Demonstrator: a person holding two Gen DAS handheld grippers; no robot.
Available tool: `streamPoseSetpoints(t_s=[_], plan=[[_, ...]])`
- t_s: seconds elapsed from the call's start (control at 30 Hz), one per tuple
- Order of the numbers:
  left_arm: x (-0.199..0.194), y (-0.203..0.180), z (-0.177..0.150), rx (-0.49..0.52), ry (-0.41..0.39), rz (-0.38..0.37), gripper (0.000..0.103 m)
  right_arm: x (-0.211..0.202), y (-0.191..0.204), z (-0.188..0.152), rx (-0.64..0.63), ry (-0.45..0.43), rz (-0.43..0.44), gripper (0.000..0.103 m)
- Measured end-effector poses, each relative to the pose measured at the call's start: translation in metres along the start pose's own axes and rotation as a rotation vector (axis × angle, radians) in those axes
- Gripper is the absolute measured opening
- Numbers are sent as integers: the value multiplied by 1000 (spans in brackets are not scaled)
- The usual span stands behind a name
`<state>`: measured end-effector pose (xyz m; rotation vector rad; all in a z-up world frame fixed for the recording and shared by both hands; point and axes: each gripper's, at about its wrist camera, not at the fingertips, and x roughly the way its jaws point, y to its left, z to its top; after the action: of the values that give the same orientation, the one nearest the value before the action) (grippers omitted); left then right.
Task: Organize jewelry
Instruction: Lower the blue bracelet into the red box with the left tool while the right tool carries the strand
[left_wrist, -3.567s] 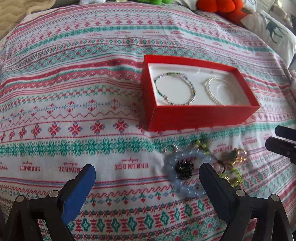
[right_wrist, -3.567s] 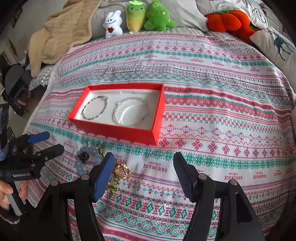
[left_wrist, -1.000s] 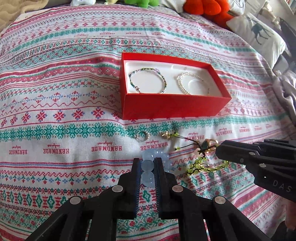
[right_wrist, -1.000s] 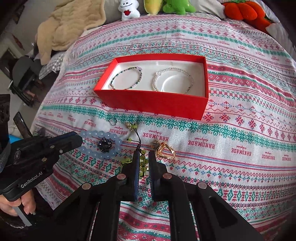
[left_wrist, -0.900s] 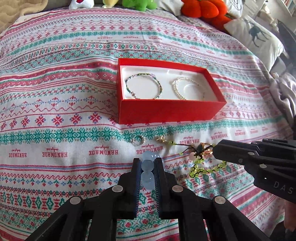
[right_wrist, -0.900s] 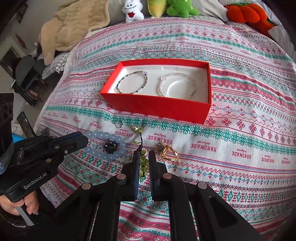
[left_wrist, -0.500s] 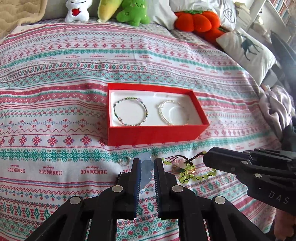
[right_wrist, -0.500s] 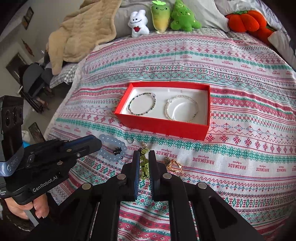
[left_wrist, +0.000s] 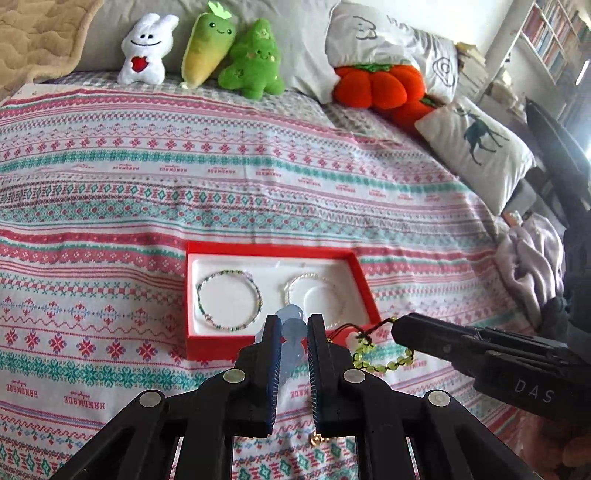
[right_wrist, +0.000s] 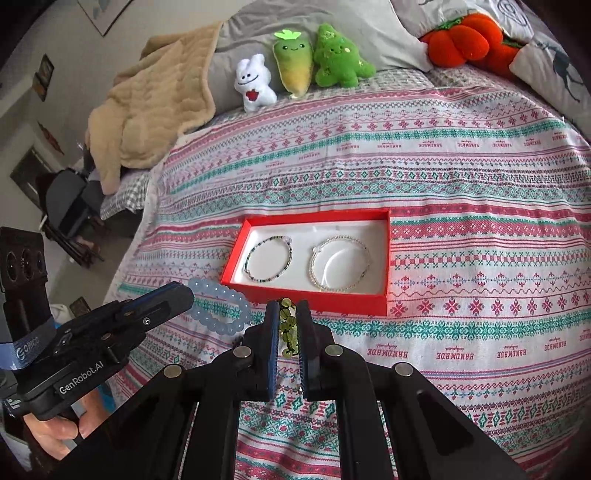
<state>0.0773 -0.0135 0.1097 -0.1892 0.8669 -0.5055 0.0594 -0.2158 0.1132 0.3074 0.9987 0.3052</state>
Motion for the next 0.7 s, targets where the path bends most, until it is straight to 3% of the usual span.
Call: streamPoseSetpoints(t_s=[0.4, 0.7], plan=[[42, -6, 24, -14, -71, -126, 10, 3, -24, 22, 79, -78, -18, 10], [83, 23, 14, -7, -4, 49, 10, 15, -40, 30, 99, -81, -51, 9]])
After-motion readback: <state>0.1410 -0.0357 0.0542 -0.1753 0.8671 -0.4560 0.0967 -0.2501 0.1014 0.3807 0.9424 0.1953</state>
